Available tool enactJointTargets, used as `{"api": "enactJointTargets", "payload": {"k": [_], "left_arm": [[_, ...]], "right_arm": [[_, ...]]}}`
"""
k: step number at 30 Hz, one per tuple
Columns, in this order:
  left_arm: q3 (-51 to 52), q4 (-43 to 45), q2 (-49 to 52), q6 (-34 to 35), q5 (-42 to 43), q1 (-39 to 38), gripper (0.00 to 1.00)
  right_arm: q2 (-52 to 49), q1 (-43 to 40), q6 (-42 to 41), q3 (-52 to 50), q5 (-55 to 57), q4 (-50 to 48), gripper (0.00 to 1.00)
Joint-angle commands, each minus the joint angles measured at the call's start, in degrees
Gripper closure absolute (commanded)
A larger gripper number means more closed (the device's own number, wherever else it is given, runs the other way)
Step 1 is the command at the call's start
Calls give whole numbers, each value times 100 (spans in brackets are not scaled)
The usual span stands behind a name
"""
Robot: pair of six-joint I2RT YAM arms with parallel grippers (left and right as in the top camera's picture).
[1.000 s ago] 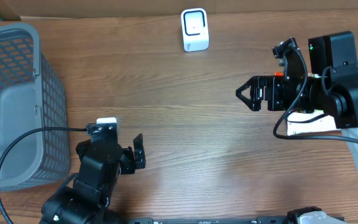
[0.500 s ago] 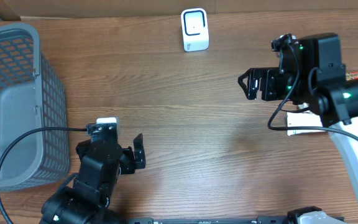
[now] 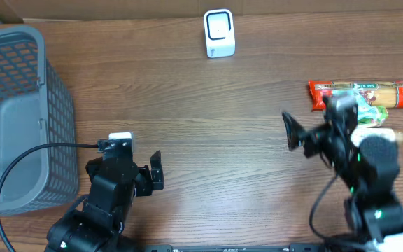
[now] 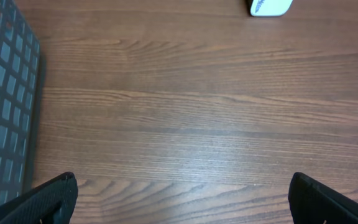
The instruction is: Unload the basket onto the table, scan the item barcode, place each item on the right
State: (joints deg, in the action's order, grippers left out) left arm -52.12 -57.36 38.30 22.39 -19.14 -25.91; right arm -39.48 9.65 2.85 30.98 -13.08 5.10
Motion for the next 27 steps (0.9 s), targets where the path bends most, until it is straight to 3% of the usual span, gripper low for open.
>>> {"api": "enactJointTargets", "payload": {"k": [1, 7, 18, 27], "left_arm": [[0, 20, -15, 79, -74, -37, 0], [0, 20, -15, 79, -74, -37, 0], [0, 20, -15, 79, -74, -37, 0], [0, 20, -15, 79, -74, -37, 1]], "right_arm": [[981, -66, 407, -1261, 70, -813, 0], [2590, -68, 514, -2999, 61, -2017, 0], [3773, -83, 538, -3051, 149, -170, 0], [3932, -68, 426, -3051, 192, -136, 0]]}}
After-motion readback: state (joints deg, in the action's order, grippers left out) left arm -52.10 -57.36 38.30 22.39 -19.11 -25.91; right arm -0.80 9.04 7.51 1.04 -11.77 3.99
